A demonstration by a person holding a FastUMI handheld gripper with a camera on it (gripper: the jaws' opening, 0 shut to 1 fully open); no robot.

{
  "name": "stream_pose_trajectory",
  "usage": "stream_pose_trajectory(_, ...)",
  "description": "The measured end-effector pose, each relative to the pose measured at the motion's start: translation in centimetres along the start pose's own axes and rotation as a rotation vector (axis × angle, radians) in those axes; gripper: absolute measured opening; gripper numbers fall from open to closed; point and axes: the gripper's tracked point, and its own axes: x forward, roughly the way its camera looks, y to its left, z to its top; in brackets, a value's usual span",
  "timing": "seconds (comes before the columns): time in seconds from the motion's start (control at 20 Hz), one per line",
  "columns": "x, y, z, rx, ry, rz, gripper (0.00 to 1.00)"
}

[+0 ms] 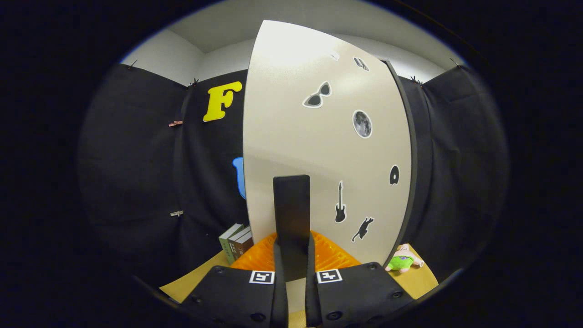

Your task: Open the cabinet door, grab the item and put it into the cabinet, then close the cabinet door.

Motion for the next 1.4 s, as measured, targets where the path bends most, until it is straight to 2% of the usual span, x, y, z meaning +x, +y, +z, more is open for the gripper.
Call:
stream_pose_trajectory(0.5,-3.2,-3.2,0.3,0.001,0.003,-0.052,0.18)
stream_pose_trajectory(1.0,-6.5,-9.3,1.7,-0.024,-0.045,-0.226,0.17)
stream_pose_trajectory(1.15,-8.5,-12.5,2.6,-0.048,-0.065,-0.279,0.17)
stream_pose_trajectory(1.4,-11.1,-16.9,2.8,-0.08,-0.079,-0.38,0.12)
